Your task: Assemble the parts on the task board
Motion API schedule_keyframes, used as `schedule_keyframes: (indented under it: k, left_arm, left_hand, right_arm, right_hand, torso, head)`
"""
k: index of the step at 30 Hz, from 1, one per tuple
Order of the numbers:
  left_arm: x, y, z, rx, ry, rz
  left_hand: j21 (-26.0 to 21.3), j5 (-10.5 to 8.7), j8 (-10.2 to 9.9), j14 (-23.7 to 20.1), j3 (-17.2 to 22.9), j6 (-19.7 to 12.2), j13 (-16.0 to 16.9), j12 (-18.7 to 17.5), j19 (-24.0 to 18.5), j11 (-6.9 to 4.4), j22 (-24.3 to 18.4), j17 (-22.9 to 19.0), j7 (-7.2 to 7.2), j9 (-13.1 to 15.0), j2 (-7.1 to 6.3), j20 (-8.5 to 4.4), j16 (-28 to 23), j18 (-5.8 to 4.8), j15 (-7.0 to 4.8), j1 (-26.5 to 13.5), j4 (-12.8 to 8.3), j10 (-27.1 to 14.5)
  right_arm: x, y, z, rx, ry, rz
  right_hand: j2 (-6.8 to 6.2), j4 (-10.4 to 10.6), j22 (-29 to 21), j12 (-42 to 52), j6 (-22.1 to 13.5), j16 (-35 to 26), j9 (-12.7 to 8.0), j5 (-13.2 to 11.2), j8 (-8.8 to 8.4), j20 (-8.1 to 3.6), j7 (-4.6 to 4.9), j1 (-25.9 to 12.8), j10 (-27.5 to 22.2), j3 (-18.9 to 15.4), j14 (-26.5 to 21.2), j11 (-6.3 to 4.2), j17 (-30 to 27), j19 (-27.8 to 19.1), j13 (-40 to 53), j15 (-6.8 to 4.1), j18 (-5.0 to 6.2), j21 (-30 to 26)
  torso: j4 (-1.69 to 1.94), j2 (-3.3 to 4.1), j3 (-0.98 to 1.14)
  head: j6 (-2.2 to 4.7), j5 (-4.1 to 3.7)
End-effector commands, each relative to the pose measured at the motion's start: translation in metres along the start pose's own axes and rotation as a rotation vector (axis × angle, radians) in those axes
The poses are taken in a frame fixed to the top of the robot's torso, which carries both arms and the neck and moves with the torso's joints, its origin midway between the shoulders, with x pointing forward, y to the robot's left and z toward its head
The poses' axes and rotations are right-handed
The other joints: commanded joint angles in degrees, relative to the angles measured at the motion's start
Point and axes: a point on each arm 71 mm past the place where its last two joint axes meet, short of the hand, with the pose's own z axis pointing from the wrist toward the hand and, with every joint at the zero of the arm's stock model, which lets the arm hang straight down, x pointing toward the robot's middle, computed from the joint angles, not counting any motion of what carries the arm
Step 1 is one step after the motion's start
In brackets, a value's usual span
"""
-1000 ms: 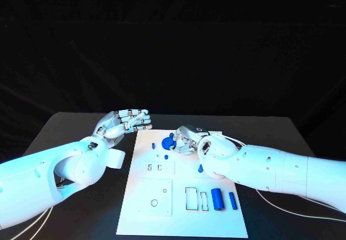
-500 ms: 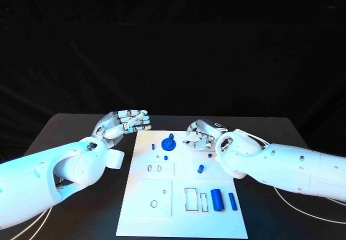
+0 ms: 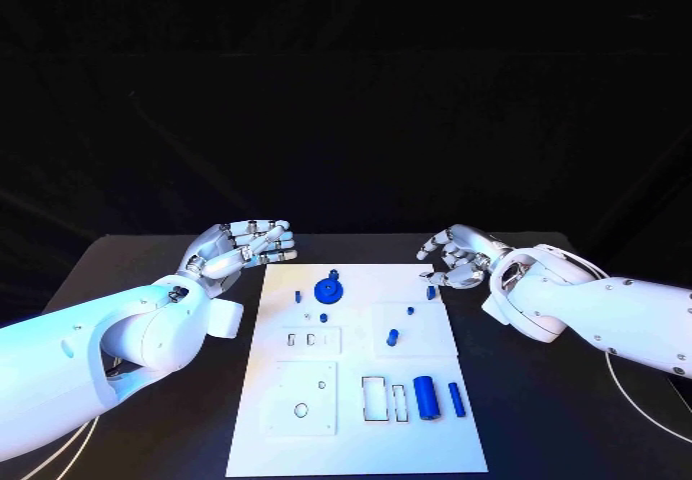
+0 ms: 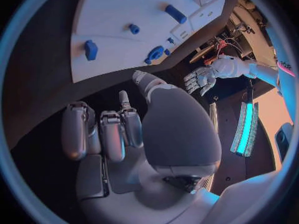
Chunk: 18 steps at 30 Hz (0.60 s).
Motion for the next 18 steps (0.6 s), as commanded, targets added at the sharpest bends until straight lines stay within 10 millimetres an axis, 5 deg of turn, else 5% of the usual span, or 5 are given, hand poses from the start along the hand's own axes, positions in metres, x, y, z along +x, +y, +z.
schedule_keyframes:
  k: [1, 18]
  left_arm:
    - [0.003, -0.001, 0.001, 0.008, 0.022, -0.011]
    - [0.001, 0.0, 0.001, 0.007, 0.02, -0.011]
  left_hand:
    - [-0.2, -0.2, -0.1, -0.4, -0.4, -0.3, 0.1, -0.2, -0.2, 0.28, -0.1, 0.1, 2.7, -0.1, -0.03, 0.0, 0.2, 0.41, 0.1, 0.4, 0.0, 0.1]
    - [-0.2, -0.2, -0.1, -0.4, -0.4, -0.3, 0.1, -0.2, -0.2, 0.28, -0.1, 0.1, 2.7, -0.1, -0.03, 0.0, 0.2, 0.41, 0.1, 0.4, 0.0, 0.1]
  right_arm:
    - [0.004, -0.007, -0.003, -0.078, 0.058, 0.033]
    - [0.023, -0.041, -0.006, -0.005, 0.085, 0.0]
  right_hand:
    - [-0.13, -0.5, 3.0, -0.1, 0.0, -0.1, 0.0, -0.3, -0.42, 0.06, 0.24, 0.6, -0.3, 0.1, 4.8, 0.04, 9.6, -0.1, 4.6, 0.37, -0.09, 0.0]
    - [-0.74, -1.0, 3.2, -0.2, -1.0, 0.0, -0.3, -1.1, -1.35, 0.24, 0.55, 0.4, -0.5, -0.5, 4.9, 0.35, 10.0, 0.1, 4.4, 0.61, -0.14, 0.0]
  torso:
    - [-0.31, -0.17, 0.22]
    - [-0.2, -0.08, 0.11]
  head:
    - [-0.03, -0.13]
    - [-0.51, -0.23]
